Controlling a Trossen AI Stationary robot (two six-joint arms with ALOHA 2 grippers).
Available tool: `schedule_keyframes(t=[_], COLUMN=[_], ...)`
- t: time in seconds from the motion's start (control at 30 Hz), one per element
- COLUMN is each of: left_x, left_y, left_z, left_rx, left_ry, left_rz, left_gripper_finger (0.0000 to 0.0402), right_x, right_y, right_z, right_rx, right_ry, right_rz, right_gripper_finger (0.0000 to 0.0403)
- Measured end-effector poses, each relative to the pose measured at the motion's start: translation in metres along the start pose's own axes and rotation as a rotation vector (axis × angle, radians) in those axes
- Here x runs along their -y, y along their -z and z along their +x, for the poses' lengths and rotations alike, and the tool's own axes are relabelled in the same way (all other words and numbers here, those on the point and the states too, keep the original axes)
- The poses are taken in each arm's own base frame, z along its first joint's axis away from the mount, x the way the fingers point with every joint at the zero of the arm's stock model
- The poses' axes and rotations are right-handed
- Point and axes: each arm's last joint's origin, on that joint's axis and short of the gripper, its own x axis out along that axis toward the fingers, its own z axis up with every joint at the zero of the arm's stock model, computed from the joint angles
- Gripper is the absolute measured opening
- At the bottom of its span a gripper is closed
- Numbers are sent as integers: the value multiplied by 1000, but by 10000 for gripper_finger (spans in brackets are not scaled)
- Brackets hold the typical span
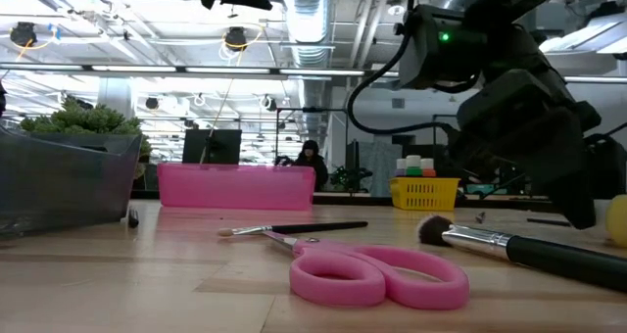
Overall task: Pick & Place Paint Supplies
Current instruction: Put the yellow paint bottle into the yellow bin
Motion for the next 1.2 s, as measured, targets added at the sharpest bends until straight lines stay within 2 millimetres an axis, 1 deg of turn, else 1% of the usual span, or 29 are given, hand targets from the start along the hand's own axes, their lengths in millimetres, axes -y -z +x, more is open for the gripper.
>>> schedule_keyframes(t=[0.1,0.2,0.3,0.5,0.57,0.73,0.83,0.93,1.03,1.1,1.2], left_x=[0,0,0,0,0,0,0,0,0,0,0], left_y=[0,0,0,0,0,0,0,0,0,0,0], left_z=[0,0,0,0,0,0,0,0,0,0,0], left_rx=[0,1,1,1,1,2,3,3,3,3,3], left_ry=[0,0,0,0,0,1,0,1,1,1,1], left_rz=[-3,-3,-3,-3,-4,-5,-5,-5,-5,-8,-45], left_gripper_finger=[232,232,232,232,232,232,232,232,232,232,232], right_x=[1,2,3,5,4,4,2,-1,-2,0,4], right_y=[0,0,1,2,3,11,22,44,73,92,118], right_z=[0,1,1,-1,-4,-23,-38,-48,-49,-45,-37], right_rx=[-2,-1,-2,24,58,142,182,231,246,232,201], right_ry=[5,14,27,47,36,13,-36,-69,-59,-33,-46], right_rz=[2,4,-5,-33,-46,-42,-81,-160,-218,-168,11], right_gripper_finger=[248,210,154,31,8,26,34,44,59,71,94])
